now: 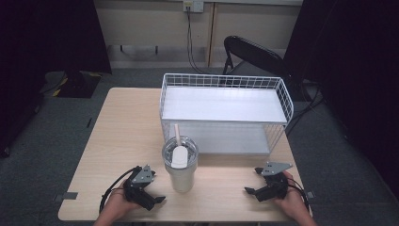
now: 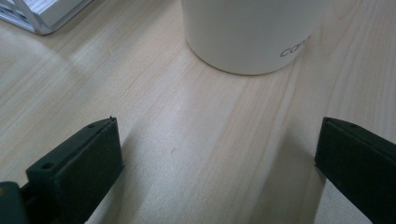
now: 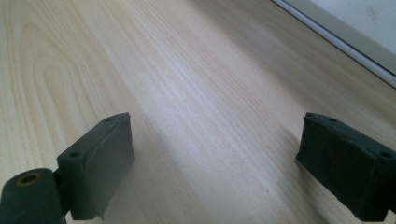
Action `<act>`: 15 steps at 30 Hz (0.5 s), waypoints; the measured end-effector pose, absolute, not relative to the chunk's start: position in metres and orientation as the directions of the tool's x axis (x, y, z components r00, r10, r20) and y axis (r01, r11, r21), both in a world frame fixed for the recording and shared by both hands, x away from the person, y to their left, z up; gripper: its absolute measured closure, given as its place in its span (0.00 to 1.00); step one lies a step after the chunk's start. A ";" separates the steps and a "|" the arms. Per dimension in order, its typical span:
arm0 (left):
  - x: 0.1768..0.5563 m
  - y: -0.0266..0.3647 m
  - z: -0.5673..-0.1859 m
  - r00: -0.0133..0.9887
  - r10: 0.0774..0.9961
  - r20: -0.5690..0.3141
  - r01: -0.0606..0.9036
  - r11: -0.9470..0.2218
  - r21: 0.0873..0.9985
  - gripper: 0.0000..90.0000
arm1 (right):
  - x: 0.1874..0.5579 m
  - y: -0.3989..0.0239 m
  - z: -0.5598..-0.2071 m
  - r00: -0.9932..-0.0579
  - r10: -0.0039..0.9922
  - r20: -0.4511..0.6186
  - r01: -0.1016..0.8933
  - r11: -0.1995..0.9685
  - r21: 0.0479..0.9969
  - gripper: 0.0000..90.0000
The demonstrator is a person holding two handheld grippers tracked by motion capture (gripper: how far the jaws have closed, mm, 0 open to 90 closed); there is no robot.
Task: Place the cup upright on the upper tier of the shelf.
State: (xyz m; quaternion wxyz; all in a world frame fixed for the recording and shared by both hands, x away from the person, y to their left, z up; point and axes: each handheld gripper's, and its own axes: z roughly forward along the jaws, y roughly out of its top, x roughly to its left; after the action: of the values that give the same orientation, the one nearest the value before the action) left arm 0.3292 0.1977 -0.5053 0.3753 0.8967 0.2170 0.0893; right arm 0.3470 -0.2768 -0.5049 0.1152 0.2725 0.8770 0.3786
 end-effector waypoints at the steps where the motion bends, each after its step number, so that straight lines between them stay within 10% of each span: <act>1: 0.329 0.198 -0.505 0.890 0.455 -0.003 0.321 -0.624 0.712 0.00 | 0.347 -0.277 -0.505 -0.825 0.565 0.004 0.391 0.565 0.727 0.11; 15: 0.329 0.204 -0.498 0.878 0.475 -0.058 0.359 -0.574 0.736 0.19 | 0.346 -0.277 -0.505 -0.825 0.565 0.006 0.392 0.564 0.727 0.11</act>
State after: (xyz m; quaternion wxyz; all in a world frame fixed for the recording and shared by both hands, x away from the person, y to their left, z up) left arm 0.3293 0.2044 -0.4983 0.3966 0.8842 0.2359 0.0729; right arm 0.3464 -0.2773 -0.5049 0.1142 0.2728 0.8769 0.3788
